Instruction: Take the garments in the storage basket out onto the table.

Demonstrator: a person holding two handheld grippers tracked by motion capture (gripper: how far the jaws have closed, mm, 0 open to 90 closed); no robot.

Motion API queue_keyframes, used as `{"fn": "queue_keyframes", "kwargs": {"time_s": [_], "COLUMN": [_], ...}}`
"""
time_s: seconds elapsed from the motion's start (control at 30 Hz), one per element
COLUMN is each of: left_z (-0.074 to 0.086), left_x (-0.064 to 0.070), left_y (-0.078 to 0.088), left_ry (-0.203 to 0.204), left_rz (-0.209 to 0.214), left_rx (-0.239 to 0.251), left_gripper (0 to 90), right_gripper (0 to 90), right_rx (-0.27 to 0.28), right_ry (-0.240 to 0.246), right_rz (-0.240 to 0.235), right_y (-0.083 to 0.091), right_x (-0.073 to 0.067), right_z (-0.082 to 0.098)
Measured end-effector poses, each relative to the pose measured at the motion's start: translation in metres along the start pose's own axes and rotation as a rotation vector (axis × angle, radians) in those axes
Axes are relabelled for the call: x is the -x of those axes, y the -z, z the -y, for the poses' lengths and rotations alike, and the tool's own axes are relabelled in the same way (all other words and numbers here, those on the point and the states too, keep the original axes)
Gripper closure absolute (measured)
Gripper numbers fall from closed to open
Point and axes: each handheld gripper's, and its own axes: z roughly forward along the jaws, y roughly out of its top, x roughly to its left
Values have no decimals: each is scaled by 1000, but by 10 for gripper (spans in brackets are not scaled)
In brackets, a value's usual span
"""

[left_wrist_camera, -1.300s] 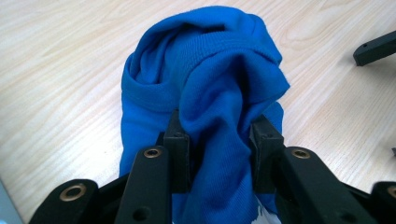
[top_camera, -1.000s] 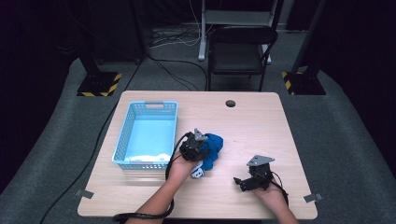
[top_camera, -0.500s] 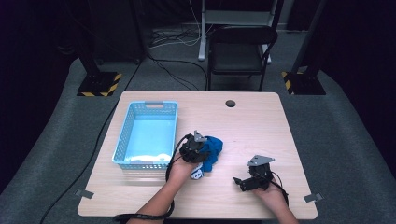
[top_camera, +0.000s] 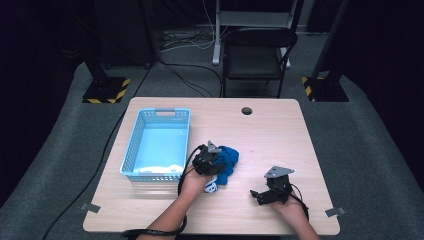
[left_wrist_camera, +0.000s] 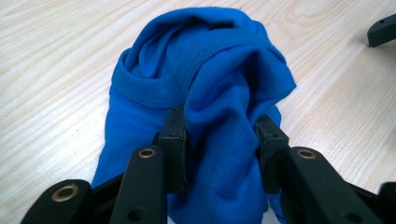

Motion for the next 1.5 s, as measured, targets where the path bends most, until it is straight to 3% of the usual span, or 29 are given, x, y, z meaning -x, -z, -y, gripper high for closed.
{"fn": "queue_keyframes", "kwargs": {"time_s": [0.33,0.6,0.87,1.13,1.27,1.5], "left_z": [5,4,4,5,5,6], "left_x": [0,0,-1,-3,-3,-3], "left_y": [-2,0,1,5,6,12], "left_ry": [8,31,38,50,35,42], "left_rz": [2,-10,-4,28,40,38], "left_rx": [-7,3,2,18,24,42], "left_gripper": [532,370,302,231,199,159], "right_gripper": [0,0,0,0,0,0], "right_rx": [0,0,0,0,0,0], "right_ry": [0,0,0,1,0,1], "right_rz": [0,0,0,0,0,0], "right_y": [0,0,0,0,0,0], "right_x": [0,0,0,0,0,0], "right_z": [0,0,0,0,0,0]}}
